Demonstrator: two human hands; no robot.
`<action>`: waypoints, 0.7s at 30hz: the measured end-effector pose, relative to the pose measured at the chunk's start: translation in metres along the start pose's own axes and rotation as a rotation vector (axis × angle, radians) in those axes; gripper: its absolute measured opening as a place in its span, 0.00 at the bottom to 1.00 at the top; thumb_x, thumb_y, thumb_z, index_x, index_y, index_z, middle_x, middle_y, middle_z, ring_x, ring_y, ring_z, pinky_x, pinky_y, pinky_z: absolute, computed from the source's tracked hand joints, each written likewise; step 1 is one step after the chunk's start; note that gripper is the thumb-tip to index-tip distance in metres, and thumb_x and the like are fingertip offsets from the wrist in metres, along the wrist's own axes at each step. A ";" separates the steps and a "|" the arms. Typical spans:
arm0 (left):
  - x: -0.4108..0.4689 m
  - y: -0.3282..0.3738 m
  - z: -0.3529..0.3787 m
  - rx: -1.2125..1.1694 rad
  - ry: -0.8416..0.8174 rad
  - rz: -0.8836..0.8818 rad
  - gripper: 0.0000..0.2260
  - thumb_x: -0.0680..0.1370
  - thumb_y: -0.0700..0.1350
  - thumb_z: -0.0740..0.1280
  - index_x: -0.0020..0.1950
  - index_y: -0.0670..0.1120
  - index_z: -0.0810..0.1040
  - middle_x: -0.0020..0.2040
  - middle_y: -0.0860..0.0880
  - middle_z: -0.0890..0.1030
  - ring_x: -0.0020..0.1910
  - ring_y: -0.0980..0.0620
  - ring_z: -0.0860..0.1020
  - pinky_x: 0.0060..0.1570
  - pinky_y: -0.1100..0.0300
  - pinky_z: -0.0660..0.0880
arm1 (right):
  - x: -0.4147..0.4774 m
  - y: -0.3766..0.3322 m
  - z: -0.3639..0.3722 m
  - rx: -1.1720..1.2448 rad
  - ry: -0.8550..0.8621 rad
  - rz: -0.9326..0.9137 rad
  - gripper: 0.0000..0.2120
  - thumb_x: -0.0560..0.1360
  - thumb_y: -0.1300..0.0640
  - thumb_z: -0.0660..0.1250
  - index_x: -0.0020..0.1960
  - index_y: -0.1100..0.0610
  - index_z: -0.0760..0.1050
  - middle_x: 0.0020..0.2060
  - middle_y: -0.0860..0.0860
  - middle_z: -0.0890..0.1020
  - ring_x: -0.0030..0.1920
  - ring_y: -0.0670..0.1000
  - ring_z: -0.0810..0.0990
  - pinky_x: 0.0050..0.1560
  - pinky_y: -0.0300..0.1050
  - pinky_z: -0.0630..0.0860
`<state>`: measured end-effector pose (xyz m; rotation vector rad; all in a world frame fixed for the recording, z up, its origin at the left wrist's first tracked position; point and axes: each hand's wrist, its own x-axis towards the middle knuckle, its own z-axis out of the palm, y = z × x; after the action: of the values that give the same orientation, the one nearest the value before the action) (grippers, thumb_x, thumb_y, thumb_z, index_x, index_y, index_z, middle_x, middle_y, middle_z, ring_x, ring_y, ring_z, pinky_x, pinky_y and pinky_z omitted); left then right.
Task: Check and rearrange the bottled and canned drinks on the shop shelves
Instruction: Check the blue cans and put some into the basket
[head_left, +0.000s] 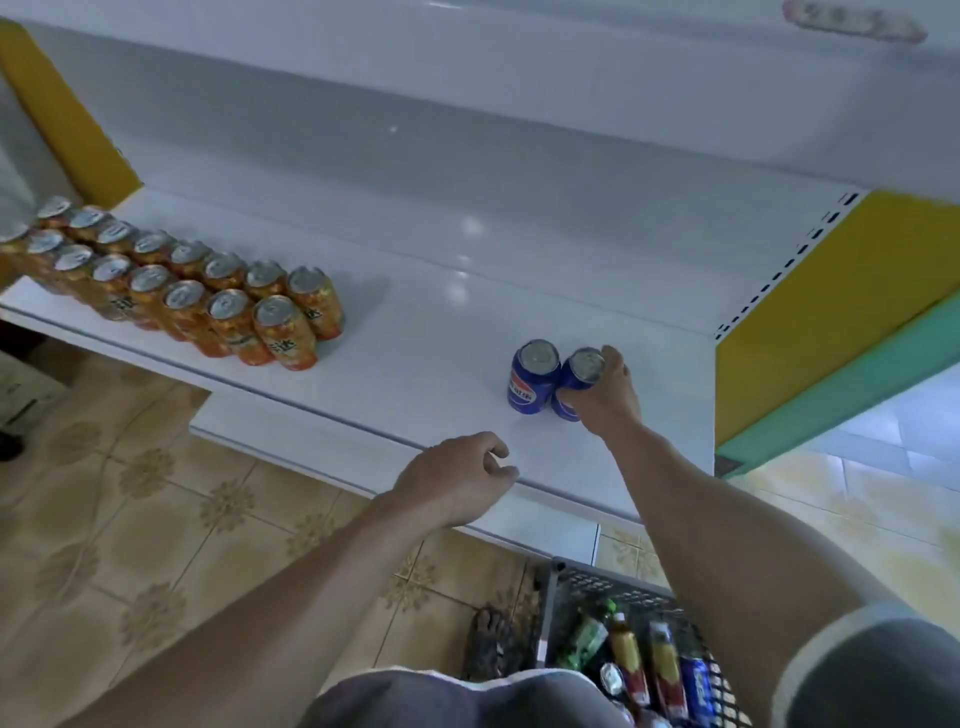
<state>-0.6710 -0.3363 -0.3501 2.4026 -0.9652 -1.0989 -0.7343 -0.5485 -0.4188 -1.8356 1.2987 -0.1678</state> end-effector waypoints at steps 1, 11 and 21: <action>0.003 -0.002 -0.001 -0.007 -0.004 -0.003 0.17 0.81 0.58 0.62 0.68 0.54 0.73 0.55 0.59 0.76 0.56 0.54 0.76 0.51 0.59 0.71 | 0.003 0.002 0.002 0.023 0.032 0.001 0.36 0.66 0.55 0.76 0.71 0.56 0.68 0.64 0.57 0.77 0.58 0.60 0.79 0.47 0.46 0.72; 0.005 -0.012 -0.018 -0.209 -0.048 0.169 0.19 0.80 0.55 0.66 0.70 0.54 0.72 0.58 0.58 0.78 0.56 0.58 0.77 0.57 0.59 0.75 | -0.105 -0.004 -0.012 0.309 0.241 -0.043 0.38 0.67 0.57 0.80 0.72 0.50 0.67 0.60 0.47 0.78 0.60 0.51 0.78 0.60 0.53 0.77; -0.025 -0.019 -0.048 -0.541 0.171 0.774 0.35 0.70 0.48 0.79 0.72 0.57 0.64 0.67 0.66 0.72 0.69 0.60 0.71 0.64 0.68 0.70 | -0.216 -0.089 -0.010 0.186 0.247 -0.479 0.33 0.64 0.45 0.81 0.67 0.44 0.72 0.61 0.40 0.79 0.62 0.42 0.77 0.59 0.34 0.74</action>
<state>-0.6381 -0.3042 -0.3160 1.4540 -1.1919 -0.7131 -0.7736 -0.3681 -0.2749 -1.9762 0.9400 -0.7676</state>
